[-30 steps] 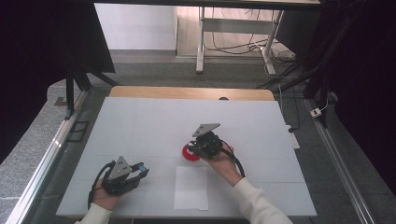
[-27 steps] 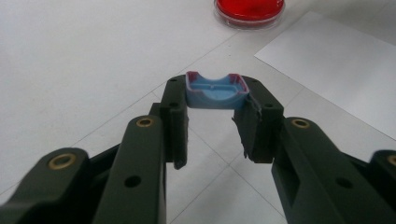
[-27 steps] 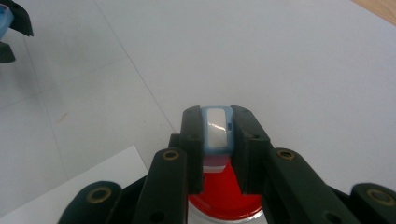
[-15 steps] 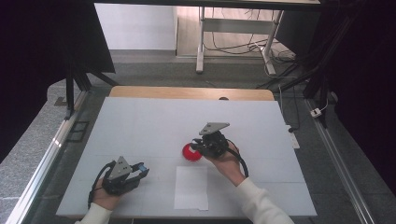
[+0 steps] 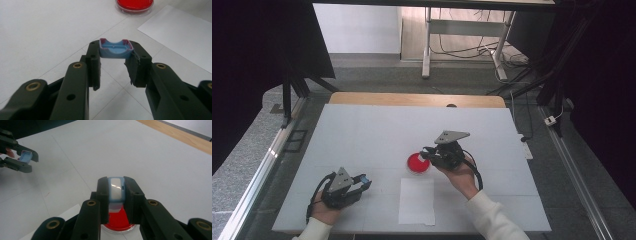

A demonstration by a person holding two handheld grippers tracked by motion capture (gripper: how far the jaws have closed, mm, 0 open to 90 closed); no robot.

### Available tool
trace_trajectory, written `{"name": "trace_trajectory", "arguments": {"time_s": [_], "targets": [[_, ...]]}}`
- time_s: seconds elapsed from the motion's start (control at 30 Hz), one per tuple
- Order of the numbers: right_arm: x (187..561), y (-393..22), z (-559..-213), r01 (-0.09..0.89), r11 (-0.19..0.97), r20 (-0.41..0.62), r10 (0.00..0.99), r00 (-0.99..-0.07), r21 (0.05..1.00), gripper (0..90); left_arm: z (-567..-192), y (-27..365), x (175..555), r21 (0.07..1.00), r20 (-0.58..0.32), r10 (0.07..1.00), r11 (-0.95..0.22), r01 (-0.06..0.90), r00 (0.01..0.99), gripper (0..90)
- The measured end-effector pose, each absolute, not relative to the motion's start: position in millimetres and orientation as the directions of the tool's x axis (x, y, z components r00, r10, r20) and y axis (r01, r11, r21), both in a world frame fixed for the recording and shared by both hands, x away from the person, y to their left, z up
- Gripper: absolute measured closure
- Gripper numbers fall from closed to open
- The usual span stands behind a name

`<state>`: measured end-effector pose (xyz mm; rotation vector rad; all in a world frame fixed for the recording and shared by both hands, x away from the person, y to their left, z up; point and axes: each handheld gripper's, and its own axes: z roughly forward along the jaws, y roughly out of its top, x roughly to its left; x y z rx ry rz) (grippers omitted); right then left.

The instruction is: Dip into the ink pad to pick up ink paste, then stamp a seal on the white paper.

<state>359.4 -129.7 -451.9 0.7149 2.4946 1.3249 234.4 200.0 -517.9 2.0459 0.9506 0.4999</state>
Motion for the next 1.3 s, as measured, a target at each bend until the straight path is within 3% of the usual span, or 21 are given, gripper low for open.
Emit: {"name": "trace_trajectory", "arguments": {"time_s": [1.3], "targets": [[317.5,-152.2,-441.9,0.27,0.451,0.045,0.451,-0.892,0.851,75.1,-517.6,201.3,235.1,0.806,0.02,0.772,-0.388,0.446,0.636,65.2]]}}
